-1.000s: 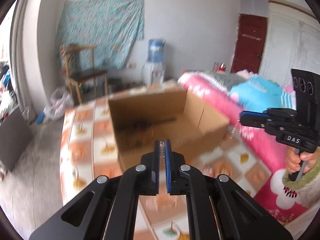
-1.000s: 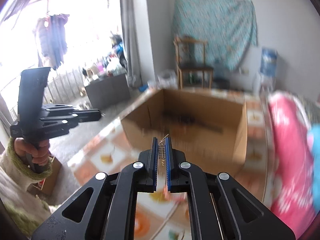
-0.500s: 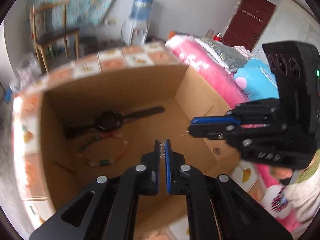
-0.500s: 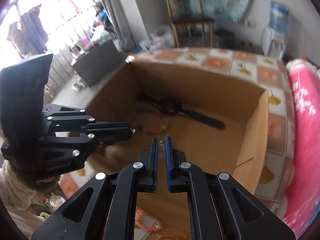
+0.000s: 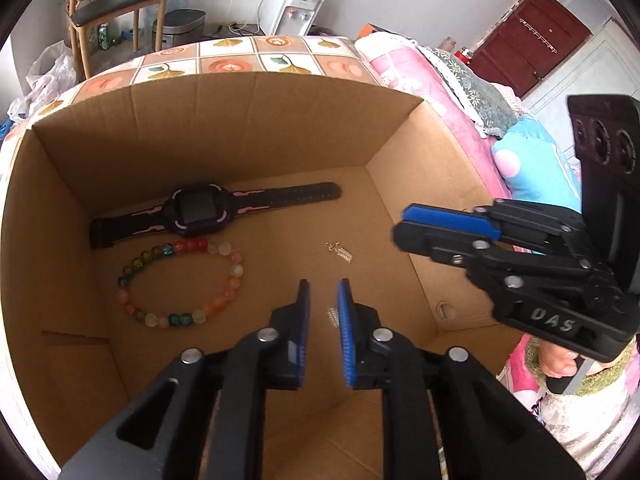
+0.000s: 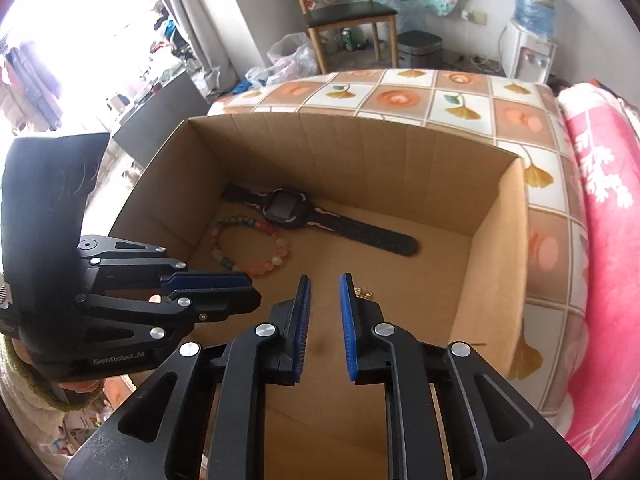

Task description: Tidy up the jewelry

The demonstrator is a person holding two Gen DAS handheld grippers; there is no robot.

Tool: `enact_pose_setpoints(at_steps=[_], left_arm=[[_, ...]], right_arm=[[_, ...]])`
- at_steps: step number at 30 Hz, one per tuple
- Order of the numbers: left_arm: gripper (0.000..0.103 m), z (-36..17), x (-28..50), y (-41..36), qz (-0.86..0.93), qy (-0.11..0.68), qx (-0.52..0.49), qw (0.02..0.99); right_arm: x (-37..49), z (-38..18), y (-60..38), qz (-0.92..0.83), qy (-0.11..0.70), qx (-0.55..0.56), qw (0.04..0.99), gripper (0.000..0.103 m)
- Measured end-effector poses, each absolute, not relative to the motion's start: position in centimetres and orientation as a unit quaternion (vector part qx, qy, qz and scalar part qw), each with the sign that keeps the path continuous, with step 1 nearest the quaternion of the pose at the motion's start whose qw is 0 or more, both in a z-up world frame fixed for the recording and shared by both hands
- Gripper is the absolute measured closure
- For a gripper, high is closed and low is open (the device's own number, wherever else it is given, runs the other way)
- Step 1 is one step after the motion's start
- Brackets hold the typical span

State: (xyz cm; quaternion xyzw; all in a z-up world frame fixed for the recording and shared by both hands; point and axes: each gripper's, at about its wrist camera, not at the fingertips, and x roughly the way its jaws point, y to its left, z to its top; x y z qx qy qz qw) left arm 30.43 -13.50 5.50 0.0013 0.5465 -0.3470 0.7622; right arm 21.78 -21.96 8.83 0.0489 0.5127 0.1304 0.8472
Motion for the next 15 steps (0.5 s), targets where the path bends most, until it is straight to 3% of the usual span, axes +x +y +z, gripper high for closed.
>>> enact_pose_setpoints(at_steps=[10, 15], left_arm=[[0.086, 10.3, 26.1, -9.3, -0.345, 0.483, -0.019, 0.804], [0.064, 13.5, 20.5, -4.5, -0.339, 0.421, -0.020, 0.841]], right_arm=[[15.6, 14.6, -23.7, 0.132, 0.430, 0.074, 0.890, 0.066], [9.2, 17.3, -24.2, 0.151, 0.383, 0.099, 0.906, 0.054]])
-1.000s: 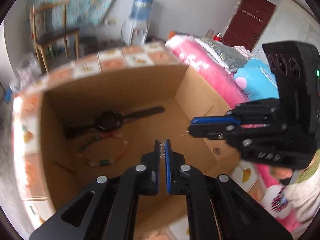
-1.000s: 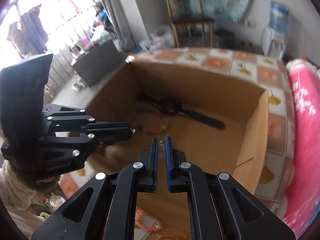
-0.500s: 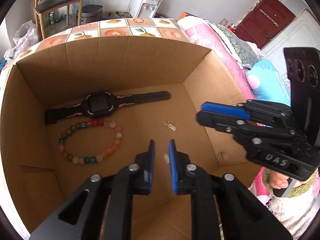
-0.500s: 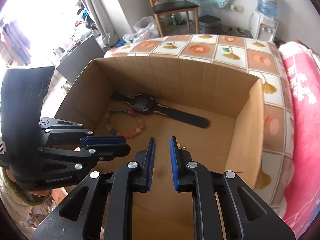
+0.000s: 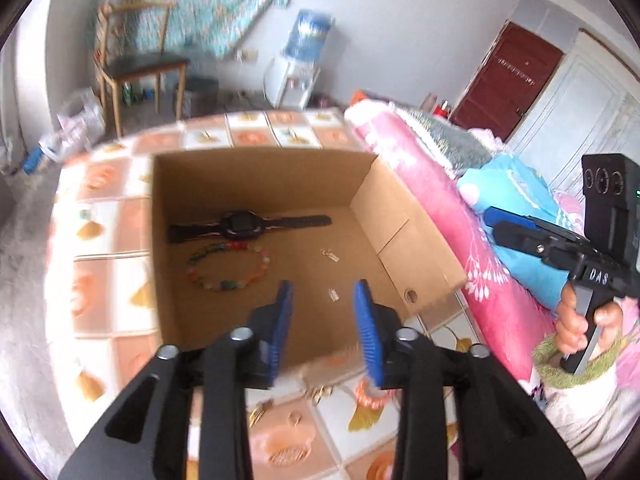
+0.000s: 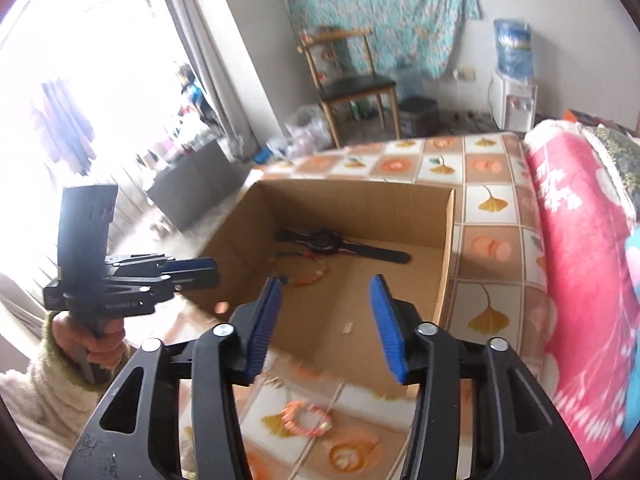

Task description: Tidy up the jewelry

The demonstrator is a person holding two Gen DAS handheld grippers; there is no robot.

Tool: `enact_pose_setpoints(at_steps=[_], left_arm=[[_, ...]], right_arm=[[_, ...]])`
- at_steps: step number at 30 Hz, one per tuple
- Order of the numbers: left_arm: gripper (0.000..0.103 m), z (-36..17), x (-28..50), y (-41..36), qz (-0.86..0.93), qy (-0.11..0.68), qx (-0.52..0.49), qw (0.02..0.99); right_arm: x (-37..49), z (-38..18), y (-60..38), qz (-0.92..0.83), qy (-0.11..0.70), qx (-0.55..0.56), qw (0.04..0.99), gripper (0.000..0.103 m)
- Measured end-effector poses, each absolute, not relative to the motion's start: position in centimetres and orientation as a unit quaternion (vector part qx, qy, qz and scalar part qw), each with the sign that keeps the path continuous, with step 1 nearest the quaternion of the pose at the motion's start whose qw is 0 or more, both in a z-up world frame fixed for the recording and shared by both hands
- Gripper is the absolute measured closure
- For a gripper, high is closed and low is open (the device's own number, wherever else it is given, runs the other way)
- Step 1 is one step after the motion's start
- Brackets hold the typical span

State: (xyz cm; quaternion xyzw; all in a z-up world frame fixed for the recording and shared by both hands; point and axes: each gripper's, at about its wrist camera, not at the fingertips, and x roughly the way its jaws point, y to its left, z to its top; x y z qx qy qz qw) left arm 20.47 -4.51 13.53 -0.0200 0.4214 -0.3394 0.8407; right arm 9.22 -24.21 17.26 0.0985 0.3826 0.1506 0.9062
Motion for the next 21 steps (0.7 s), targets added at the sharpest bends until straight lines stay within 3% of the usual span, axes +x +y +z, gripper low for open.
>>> enact_pose_setpoints(at_steps=[4, 7, 12, 21], left_arm=[[0.045, 14.5, 16.1, -1.0, -0.333, 0.391, -0.028, 0.858], [0.038, 13.5, 13.1, 0.8, -0.319, 0.386, -0.025, 0.865], [0.031, 9.3, 10.5, 1.0, -0.294, 0.422, -0.018, 0.858], [0.031, 1.5, 9.1, -1.0, -0.241, 0.460, 0.033, 0.854]], right_arm=[[5.4, 17.2, -23.6, 0.160, 0.366, 0.115, 0.909, 0.054], [3.2, 16.3, -22.7, 0.160, 0.367, 0.122, 0.908, 0.054], [0.9, 13.2, -20.7, 0.155, 0.389, 0.134, 0.898, 0.054], [0.8, 7.1, -17.3, 0.142, 0.461, 0.163, 0.861, 0.055]])
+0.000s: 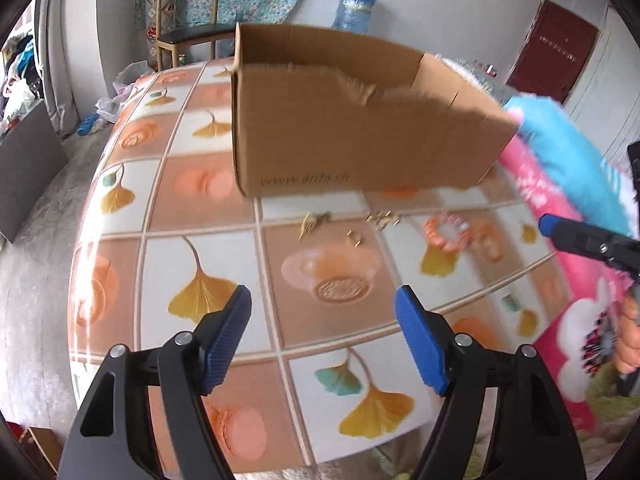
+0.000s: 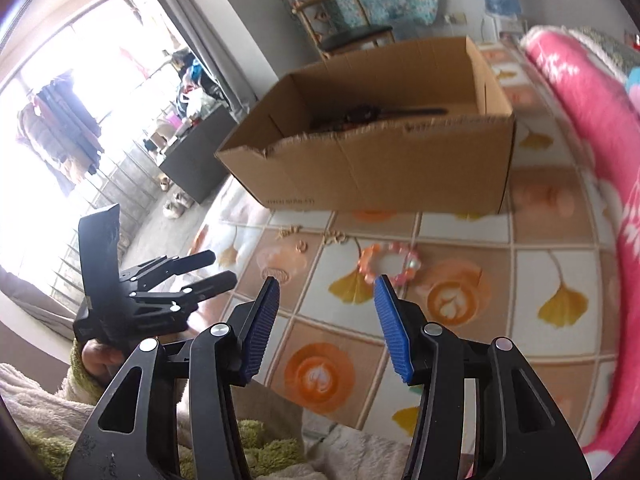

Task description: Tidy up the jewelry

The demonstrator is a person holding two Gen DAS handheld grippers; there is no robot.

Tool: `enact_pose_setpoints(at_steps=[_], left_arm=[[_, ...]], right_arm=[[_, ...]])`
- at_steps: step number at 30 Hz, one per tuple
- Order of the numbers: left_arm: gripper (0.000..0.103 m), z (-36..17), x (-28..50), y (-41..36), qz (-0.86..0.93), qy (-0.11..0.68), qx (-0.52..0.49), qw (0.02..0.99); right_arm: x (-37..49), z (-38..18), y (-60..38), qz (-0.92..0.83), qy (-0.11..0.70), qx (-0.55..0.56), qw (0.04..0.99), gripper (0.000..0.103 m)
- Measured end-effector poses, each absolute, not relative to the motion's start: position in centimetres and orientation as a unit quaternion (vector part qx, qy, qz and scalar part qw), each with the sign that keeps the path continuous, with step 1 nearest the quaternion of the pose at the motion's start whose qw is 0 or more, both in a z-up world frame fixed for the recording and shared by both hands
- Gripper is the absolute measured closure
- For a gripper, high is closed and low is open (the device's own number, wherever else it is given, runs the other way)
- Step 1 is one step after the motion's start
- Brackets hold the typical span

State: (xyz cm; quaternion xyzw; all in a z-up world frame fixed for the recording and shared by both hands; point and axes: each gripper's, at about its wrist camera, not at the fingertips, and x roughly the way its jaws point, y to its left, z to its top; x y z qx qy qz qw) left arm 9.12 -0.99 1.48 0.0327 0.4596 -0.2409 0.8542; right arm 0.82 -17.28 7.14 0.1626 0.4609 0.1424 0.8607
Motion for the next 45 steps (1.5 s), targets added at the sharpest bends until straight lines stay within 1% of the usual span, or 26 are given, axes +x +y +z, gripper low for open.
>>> enact_pose_setpoints(at_steps=[2, 8, 10, 11, 13, 14, 15, 22, 24, 36, 43, 45], left_arm=[[0.031, 0.6, 9.3, -1.2, -0.236, 0.456, 0.044, 0.857], [0.031, -0.3, 9.2, -2.0, -0.252, 0.430, 0.043, 0.866], [0.039, -0.1, 9.2, -2.5, -0.257, 0.417, 0.052, 0.870], [0.041, 0.0, 9.3, -2.8, -0.260, 0.411, 0.055, 0.872], [0.050, 0.1, 9.6, -3.4, -0.269, 0.401, 0.063, 0.873], [0.051, 0.1, 9.8, -3.6, -0.272, 0.400, 0.066, 0.873], [0.055, 0.0, 10.1, -3.9, -0.275, 0.398, 0.072, 0.872], [0.077, -0.9, 11.5, -5.4, -0.292, 0.406, 0.096, 0.860], [0.080, -1.0, 11.9, -5.7, -0.296, 0.410, 0.095, 0.858], [0.080, -1.6, 12.9, -6.6, -0.299, 0.407, 0.108, 0.856], [0.093, -1.7, 12.9, -6.9, -0.290, 0.397, 0.129, 0.861], [0.094, -1.7, 13.0, -6.7, -0.290, 0.397, 0.129, 0.861]], right_arm=[[1.1, 6.5, -16.6, 0.145, 0.467, 0.164, 0.857, 0.055], [3.9, 5.3, -14.4, 0.137, 0.479, 0.113, 0.859, 0.064], [4.6, 5.0, -14.3, 0.137, 0.481, 0.104, 0.860, 0.067], [5.2, 4.8, -14.1, 0.137, 0.483, 0.098, 0.860, 0.069], [5.9, 4.4, -14.1, 0.136, 0.485, 0.089, 0.860, 0.071], [6.3, 4.2, -13.9, 0.135, 0.487, 0.079, 0.859, 0.073], [6.5, 4.0, -13.8, 0.135, 0.488, 0.072, 0.859, 0.075], [7.5, 3.2, -13.2, 0.148, 0.492, 0.034, 0.857, 0.078], [7.4, 3.2, -13.2, 0.150, 0.492, 0.028, 0.857, 0.078], [7.8, 3.2, -13.9, 0.153, 0.493, 0.029, 0.856, 0.078], [7.8, 3.0, -14.2, 0.155, 0.492, 0.032, 0.856, 0.079], [7.8, 3.0, -14.1, 0.157, 0.491, 0.028, 0.856, 0.079]])
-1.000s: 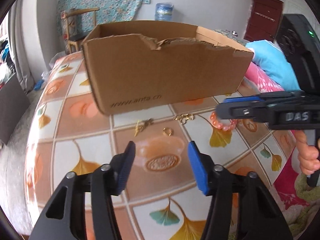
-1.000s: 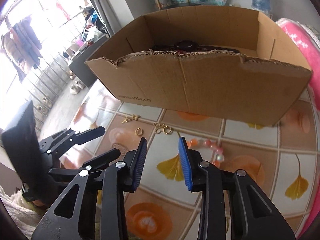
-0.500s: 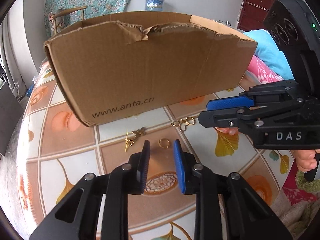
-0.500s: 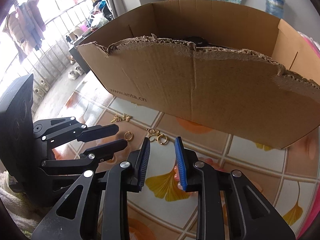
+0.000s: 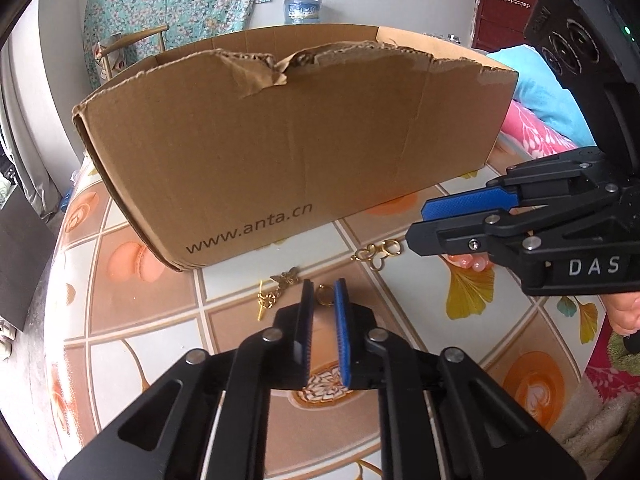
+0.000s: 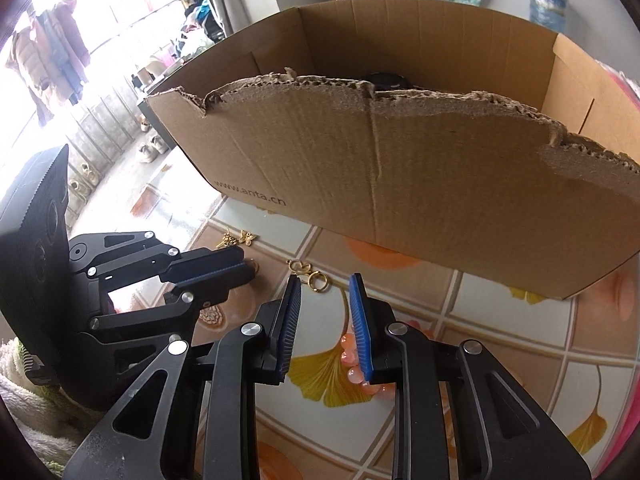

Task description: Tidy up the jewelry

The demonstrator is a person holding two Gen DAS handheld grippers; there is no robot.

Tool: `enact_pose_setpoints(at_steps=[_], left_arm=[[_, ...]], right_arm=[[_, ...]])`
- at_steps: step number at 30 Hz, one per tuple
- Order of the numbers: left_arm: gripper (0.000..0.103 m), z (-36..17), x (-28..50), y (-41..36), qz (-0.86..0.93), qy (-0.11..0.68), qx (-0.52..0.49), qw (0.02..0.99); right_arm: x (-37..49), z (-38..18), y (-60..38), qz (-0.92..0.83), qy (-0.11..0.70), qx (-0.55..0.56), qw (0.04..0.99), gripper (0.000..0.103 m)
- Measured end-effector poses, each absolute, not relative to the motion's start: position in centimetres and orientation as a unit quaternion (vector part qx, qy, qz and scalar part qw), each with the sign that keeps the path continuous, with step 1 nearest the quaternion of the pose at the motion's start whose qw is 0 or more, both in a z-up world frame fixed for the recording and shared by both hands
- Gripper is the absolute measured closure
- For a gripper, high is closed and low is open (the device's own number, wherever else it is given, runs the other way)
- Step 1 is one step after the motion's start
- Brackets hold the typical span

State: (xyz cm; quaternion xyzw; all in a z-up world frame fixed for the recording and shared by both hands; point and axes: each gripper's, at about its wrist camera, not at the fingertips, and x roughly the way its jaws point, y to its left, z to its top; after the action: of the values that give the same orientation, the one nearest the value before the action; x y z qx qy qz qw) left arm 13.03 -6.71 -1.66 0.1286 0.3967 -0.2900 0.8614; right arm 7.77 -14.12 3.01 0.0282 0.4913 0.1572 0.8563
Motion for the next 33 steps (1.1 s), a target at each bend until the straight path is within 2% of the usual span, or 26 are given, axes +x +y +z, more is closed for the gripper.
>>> enact_pose_setpoints(at_steps=[14, 26, 28, 33], left_arm=[[0.096, -1.6, 12.6, -5.6, -0.290, 0.402, 0.118, 0.861], [0.096, -1.7, 12.7, -5.6, -0.291, 0.400, 0.118, 0.861], [0.096, -1.7, 12.7, -5.6, -0.290, 0.399, 0.118, 0.862], [0.096, -1.6, 12.7, -5.7, -0.290, 0.399, 0.119, 0.862]], right_arm=[[8.9, 2.2, -12.7, 0.165, 0.497, 0.004, 0.852, 0.082], [8.8, 2.0, -11.2, 0.153, 0.489, -0.060, 0.856, 0.089], [8.8, 1.9, -10.9, 0.151, 0.487, -0.074, 0.857, 0.093], [8.8, 2.0, -11.1, 0.152, 0.487, -0.064, 0.858, 0.095]])
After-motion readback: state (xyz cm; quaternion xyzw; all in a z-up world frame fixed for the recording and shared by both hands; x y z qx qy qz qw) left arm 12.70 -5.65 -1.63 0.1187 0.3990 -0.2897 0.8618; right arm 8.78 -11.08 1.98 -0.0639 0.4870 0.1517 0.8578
